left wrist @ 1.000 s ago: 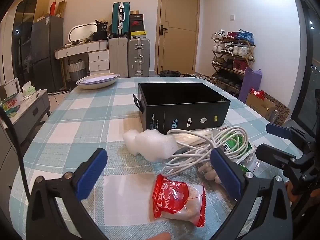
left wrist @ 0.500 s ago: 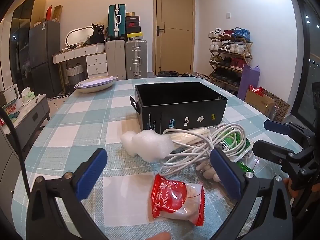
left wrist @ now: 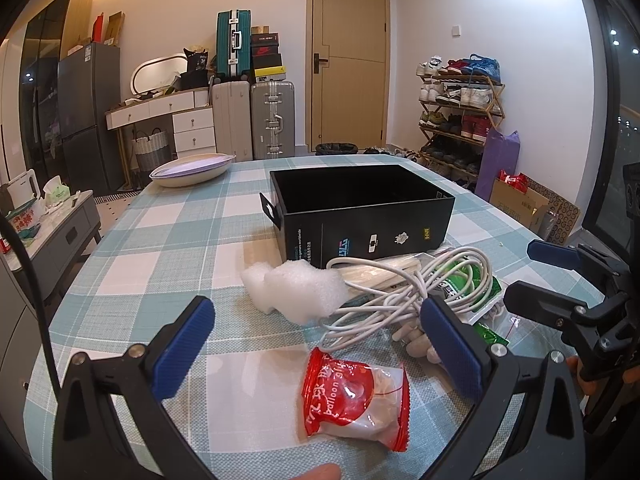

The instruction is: Organize soft objects

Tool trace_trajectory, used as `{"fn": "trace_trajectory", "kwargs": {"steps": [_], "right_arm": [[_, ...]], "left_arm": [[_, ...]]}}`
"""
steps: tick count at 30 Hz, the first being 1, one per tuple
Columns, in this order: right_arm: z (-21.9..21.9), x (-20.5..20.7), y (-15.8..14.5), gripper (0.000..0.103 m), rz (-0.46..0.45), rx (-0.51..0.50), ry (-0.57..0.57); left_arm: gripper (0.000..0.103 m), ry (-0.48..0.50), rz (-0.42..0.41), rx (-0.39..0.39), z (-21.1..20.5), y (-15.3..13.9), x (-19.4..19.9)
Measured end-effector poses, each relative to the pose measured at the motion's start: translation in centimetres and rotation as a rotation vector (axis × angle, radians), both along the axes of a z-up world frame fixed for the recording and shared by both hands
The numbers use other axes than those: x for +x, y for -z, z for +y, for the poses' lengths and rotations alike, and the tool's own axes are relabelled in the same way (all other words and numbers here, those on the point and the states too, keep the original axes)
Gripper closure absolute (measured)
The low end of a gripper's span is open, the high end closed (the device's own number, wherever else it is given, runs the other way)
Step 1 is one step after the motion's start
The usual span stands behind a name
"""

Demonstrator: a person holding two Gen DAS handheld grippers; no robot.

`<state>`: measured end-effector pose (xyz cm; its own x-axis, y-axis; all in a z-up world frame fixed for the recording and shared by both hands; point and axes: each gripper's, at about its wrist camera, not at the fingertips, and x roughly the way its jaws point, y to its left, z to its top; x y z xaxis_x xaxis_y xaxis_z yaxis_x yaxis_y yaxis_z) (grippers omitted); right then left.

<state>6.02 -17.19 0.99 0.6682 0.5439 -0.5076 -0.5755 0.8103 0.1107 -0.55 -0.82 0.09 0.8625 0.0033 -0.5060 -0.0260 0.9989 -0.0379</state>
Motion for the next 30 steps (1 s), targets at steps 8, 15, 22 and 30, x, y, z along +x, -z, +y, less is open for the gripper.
{"fn": "trace_trajectory", "kwargs": {"steps": [8, 15, 22, 30], "right_arm": [[0.03, 0.05, 0.03, 0.000, 0.001, 0.001, -0.001], [0.02, 0.05, 0.03, 0.000, 0.000, 0.001, -0.001], [0.06, 0.05, 0.07, 0.000, 0.000, -0.001, -0.001], [0.19, -0.12, -0.15, 0.000, -0.008, -0.011, -0.001]], "left_arm": [[0.000, 0.000, -0.001, 0.001, -0.02, 0.01, 0.02], [0.000, 0.000, -0.002, 0.004, -0.01, 0.06, -0.06], [0.000, 0.000, -0.002, 0.004, 0.03, 0.02, 0.00], [0.000, 0.006, 0.003, 0.005, 0.13, -0.06, -0.23]]}}
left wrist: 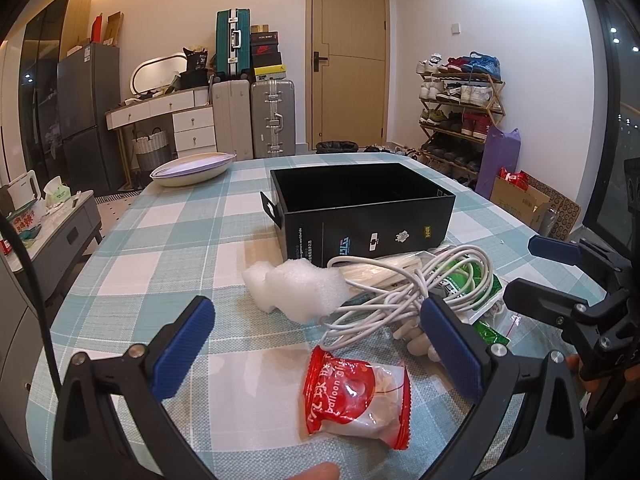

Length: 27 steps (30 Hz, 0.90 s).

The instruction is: Organize soft objects

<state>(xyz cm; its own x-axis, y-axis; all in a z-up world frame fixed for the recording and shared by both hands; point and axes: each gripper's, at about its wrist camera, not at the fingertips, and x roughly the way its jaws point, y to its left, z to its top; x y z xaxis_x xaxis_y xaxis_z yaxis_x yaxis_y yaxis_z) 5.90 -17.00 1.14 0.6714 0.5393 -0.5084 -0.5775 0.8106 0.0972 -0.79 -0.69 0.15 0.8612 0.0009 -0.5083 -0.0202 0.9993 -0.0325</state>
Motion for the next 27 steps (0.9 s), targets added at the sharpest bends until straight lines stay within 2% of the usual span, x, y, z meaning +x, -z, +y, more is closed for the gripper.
{"fn": "trace_trajectory", "kwargs": {"steps": [6, 11, 20, 27], "right_arm": [[0.4, 0.0, -0.4, 0.000, -0.010, -0.024, 0.007], [1.0, 0.3, -0.8, 0.000, 0.023, -0.023, -0.007], [2.9, 0.9, -0.8, 0.000, 0.077, -0.062, -0.041], [4.1, 1.3, -0.6, 0.000, 0.108, -0.079, -0.068]], "left_arm": [[0.000, 0.003, 0.003, 0.022, 0.3, -0.2, -0.4], [0.000, -0.004, -0.003, 0.023, 0.7, -0.5, -0.7], [0.000, 0.047, 0.050, -0.017, 1.3, -0.1, -0.7], [0.000, 0.092, 0.095, 0.027, 0.5, 0.8, -0.7]]}}
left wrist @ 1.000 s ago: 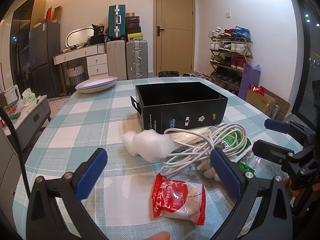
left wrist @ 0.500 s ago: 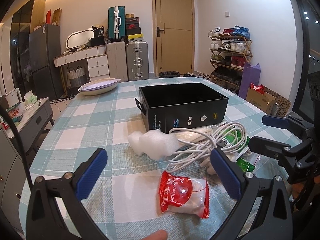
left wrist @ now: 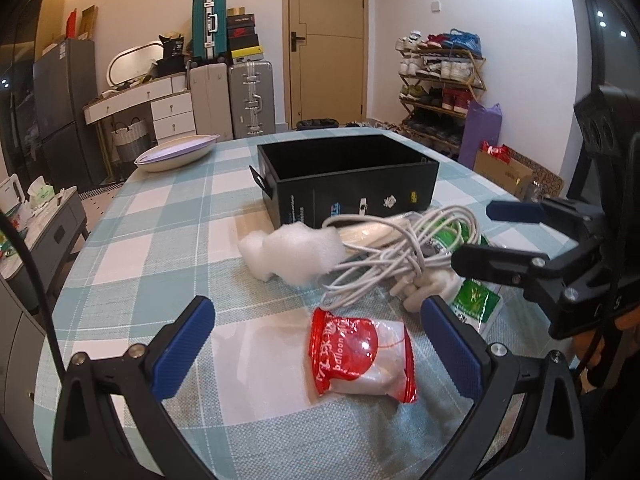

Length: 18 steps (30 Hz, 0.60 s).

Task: Organize soft objects
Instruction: 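Grasp the red snack packet with the left gripper while the right gripper grasps the white cable coil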

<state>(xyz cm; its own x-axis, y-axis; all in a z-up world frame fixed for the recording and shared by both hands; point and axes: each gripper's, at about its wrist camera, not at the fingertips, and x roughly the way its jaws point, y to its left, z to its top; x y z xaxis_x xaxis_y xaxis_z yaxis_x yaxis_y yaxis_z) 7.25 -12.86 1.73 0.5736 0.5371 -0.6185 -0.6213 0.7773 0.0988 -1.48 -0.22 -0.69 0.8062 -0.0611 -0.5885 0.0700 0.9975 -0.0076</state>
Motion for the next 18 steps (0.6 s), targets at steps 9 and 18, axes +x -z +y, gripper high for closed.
{"fn": "trace_trajectory", "kwargs": {"steps": [9, 18], "right_arm": [[1.3, 0.0, 0.2, 0.001, -0.019, -0.027, -0.034], [3.0, 0.5, 0.7, 0.005, -0.015, -0.072, -0.063]], "left_arm": [[0.001, 0.053, 0.040, 0.020, -1.0, 1.1, 0.0], [0.017, 0.100, 0.083, 0.045, -1.9, 1.7, -0.1]]}}
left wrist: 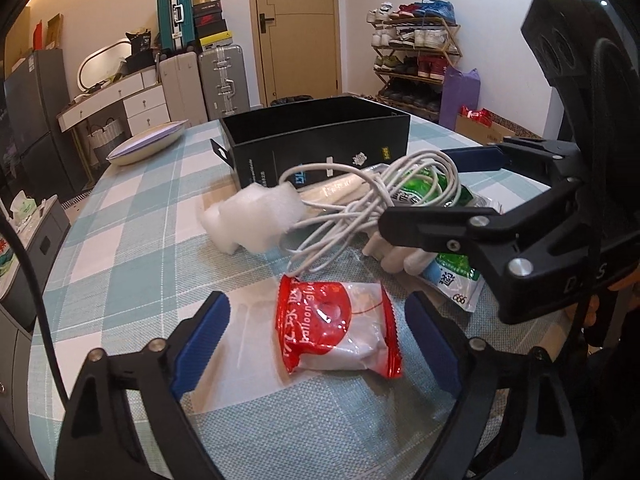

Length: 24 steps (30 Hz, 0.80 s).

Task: Organize soft objects
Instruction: 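Grasp the red snack packet with the left gripper while the right gripper grasps the white cable coil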

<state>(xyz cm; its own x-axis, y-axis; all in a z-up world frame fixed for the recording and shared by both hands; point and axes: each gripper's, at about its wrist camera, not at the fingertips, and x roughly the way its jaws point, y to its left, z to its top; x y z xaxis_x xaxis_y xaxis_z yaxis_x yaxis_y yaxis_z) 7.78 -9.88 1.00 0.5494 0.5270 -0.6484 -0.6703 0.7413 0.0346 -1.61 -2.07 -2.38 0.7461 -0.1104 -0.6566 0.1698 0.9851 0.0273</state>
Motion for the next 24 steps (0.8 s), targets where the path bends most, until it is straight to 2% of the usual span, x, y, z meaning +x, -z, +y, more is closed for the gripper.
{"fn": "trace_trajectory", "kwargs": {"steps": [3, 5, 8, 10, 14, 16, 24], "right_arm": [[0.6, 0.2, 0.3, 0.011, 0.003, -0.023, -0.010], [0.8, 0.3, 0.5, 0.016, 0.004, -0.030, -0.016], [1.1, 0.4, 0.7, 0.024, 0.011, -0.036, -0.022], [1.1, 0.4, 0.8, 0.029, 0.022, -0.029, -0.034], [1.1, 0.3, 0.8, 0.055, 0.039, -0.010, -0.073], [1.0, 0.3, 0.9, 0.062, 0.058, 0.011, -0.092], [0.1, -0.8, 0.6, 0.076, 0.049, 0.076, -0.123]], "left_arm": [[0.029, 0.017, 0.010, -0.005, -0.2, 0.1, -0.2], [0.047, 0.027, 0.017, -0.009, -0.3, 0.0, -0.2], [0.056, 0.035, 0.012, -0.021, -0.2, -0.1, -0.4], [0.057, 0.039, 0.013, -0.033, -0.1, -0.2, -0.4], [0.058, 0.043, 0.010, -0.042, 0.0, -0.2, -0.4], [0.058, 0.048, 0.010, -0.049, 0.0, -0.3, -0.4], [0.058, 0.047, -0.008, -0.072, 0.4, -0.7, -0.8]]}}
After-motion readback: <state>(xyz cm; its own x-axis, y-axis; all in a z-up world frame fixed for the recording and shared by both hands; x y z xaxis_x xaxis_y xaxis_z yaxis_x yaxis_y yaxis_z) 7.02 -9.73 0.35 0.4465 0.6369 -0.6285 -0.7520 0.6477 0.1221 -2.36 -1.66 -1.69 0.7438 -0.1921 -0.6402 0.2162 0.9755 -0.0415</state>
